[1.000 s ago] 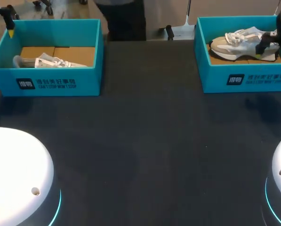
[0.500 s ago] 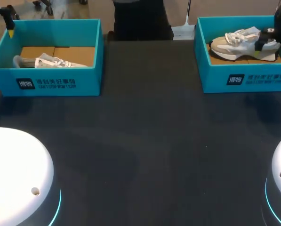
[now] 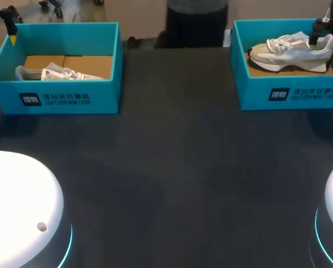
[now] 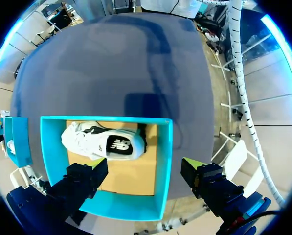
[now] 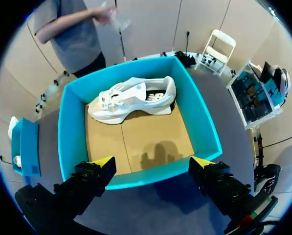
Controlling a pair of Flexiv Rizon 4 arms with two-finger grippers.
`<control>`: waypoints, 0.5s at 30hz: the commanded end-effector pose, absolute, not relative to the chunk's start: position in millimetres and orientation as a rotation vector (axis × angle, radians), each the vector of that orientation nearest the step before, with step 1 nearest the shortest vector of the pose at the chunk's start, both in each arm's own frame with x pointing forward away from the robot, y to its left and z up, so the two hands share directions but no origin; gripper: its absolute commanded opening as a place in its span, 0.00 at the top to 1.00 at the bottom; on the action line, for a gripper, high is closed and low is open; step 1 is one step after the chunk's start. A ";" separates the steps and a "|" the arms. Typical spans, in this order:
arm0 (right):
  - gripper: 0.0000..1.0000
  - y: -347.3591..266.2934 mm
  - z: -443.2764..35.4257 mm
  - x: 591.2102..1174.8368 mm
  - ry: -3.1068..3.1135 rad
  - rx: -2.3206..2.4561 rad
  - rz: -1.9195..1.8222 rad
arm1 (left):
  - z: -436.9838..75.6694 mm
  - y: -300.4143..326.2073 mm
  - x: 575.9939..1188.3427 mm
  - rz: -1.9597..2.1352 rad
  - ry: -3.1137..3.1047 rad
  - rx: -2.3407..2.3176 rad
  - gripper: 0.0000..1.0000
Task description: Take the shoe out of the shoebox, open the shoe tongue, remove and reinsert the insole, then place the shoe into the shoebox
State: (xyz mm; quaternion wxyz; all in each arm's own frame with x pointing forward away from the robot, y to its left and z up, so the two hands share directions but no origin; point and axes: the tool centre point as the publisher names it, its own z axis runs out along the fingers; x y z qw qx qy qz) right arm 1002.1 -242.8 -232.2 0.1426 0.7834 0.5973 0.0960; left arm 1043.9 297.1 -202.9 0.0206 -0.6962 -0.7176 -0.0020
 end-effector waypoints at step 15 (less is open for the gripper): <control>0.00 -250.0 -238.7 1046.5 1.706 2.297 0.230 | -202.7 297.0 1042.5 -0.011 -2.225 -2.160 0.00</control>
